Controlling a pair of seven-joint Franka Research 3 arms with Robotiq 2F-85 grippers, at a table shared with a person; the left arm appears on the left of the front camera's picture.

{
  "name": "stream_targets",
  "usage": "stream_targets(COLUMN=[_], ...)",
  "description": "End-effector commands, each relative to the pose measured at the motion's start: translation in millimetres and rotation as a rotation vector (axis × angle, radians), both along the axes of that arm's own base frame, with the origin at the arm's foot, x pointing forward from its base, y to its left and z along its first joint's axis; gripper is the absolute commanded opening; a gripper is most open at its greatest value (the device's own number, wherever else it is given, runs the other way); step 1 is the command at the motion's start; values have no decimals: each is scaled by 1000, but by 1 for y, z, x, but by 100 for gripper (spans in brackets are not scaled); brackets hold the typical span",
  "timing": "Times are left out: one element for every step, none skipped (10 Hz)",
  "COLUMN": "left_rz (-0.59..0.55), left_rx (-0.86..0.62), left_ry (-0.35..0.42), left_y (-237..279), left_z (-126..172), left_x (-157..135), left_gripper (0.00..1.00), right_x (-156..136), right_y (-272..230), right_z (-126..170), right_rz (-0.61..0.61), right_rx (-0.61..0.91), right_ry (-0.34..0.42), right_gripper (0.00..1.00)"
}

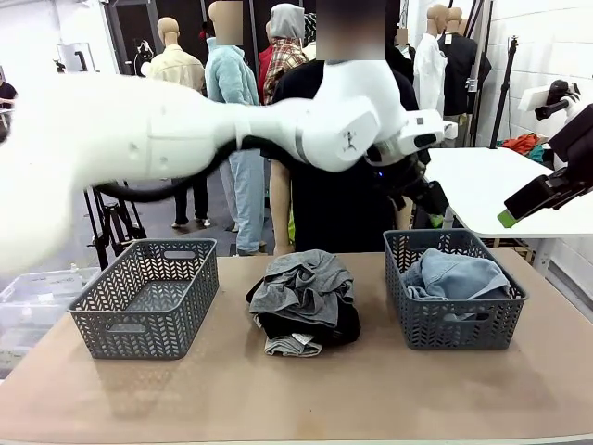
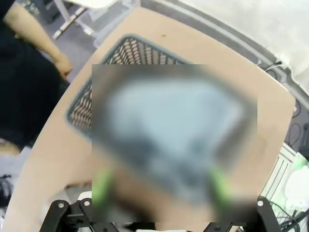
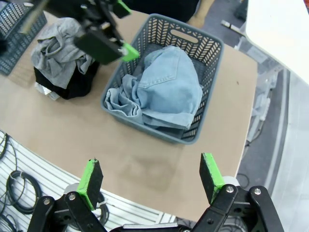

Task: Sort the tops and bottoms.
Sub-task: Lift clothes from the center of the table with your right hand.

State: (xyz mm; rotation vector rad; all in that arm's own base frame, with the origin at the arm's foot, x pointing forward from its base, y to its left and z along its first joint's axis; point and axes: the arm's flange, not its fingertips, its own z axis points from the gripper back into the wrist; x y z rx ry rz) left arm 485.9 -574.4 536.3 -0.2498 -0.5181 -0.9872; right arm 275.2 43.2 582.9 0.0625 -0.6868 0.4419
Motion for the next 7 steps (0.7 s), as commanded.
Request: stream_targets(left_rz=[195,271,327,367,389,327,327], left_rx=[137,170,199,193,167,205,205], left_ry=[64,101,137,142,112,110,110], left_y=[53,67,79,90,100,83,83], left_z=[10,20,29,37,42,37,37], left_x=[-24,-31,-41,-53,-62,-34,-34], left_gripper=[100,100,100,100,100,100,100], right_x=[0,0,0,0,0,0,0], right_y=[-1,-1,-1,-1,-1,-1,-1], right_z=[-1,-1,-1,-1,-1,-1,-1], right_rz=[-2,-2,-2,-2,-2,-2,-2], right_rx=[-16,-16,-16,-16,-16,-16,-16], right_ry=[4,4,4,4,4,4,4], right_gripper=[100,100,100,100,100,100,100])
